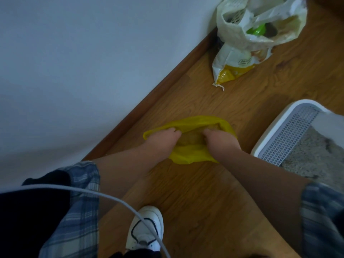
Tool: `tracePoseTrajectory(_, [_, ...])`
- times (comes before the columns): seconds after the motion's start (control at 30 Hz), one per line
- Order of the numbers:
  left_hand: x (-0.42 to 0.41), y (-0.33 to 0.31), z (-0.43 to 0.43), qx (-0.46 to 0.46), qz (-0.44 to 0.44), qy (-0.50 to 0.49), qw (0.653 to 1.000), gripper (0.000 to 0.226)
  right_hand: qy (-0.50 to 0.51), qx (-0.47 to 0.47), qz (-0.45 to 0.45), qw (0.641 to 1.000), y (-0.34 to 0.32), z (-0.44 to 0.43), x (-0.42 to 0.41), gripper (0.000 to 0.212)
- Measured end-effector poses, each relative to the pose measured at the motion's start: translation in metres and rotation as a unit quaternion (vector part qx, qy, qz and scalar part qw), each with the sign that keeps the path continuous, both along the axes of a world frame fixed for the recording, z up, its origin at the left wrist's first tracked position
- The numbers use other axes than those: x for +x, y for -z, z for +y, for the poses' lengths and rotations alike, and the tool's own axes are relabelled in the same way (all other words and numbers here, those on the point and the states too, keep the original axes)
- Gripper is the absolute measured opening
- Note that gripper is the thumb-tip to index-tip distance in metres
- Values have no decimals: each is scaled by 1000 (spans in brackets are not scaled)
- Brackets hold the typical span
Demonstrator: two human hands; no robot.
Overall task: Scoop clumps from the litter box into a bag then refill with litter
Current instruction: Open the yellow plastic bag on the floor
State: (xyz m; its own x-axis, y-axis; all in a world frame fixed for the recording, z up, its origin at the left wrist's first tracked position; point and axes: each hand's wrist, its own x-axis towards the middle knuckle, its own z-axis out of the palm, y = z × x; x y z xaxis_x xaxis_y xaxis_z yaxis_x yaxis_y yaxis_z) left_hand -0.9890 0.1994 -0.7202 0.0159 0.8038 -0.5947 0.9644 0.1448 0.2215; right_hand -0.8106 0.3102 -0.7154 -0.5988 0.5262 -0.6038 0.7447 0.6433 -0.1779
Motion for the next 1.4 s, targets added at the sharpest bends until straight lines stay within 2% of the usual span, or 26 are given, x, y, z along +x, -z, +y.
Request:
tracePoseTrajectory(0.07, [-1,2,-3,-1,24,-22,999,35,14,6,0,1000,1,0,10,33])
tracePoseTrajectory(0.17, [-2,8,-9,2,42,-65,997,56,-4,-1,0,1000,0,-2,23,72])
tracePoseTrajectory(0.23, [-4,10,-9,-4,47,-58,997,78,-39,6,-9,999,-1,-6,27,97])
tracePoseTrajectory(0.33, [-8,9,-8,-32,28,-51,998,104,-37,-12,-22,999,1,-7,32,111])
tracePoseTrajectory(0.47, [-14,8,-6,-42,3,-47,998,111,-10,-32,-26,999,-2,5,34,109])
tracePoseTrajectory(0.67, [-18,0,-1,-34,-34,-35,998,100,3,-64,-57,996,-9,13,31,106])
tracePoseTrajectory(0.73, [-18,-3,-1,-6,-36,-32,999,90,-6,-57,-56,997,-12,13,29,90])
tracePoseTrajectory(0.83, [-12,-9,-3,30,-44,-25,998,66,-12,-35,-8,999,-23,13,25,52])
tracePoseTrajectory(0.93, [-6,-23,-8,193,-64,27,979,40,-53,33,81,995,-38,10,25,43])
tracePoseTrajectory(0.97, [-4,-27,-10,245,-57,41,967,40,-69,66,126,987,-41,8,28,45])
tracePoseTrajectory(1.03, [-2,-29,-16,275,-15,64,959,63,-87,106,168,976,-42,0,35,63])
tracePoseTrajectory(1.13, [-1,-19,-26,191,41,74,978,107,-107,114,100,983,-32,-18,49,102])
tracePoseTrajectory(1.23, [-2,-2,-33,103,72,86,988,115,-121,118,67,983,-13,-38,53,113])
tracePoseTrajectory(1.4, [-6,22,-35,37,84,96,991,126,-87,69,-11,994,14,-36,46,128])
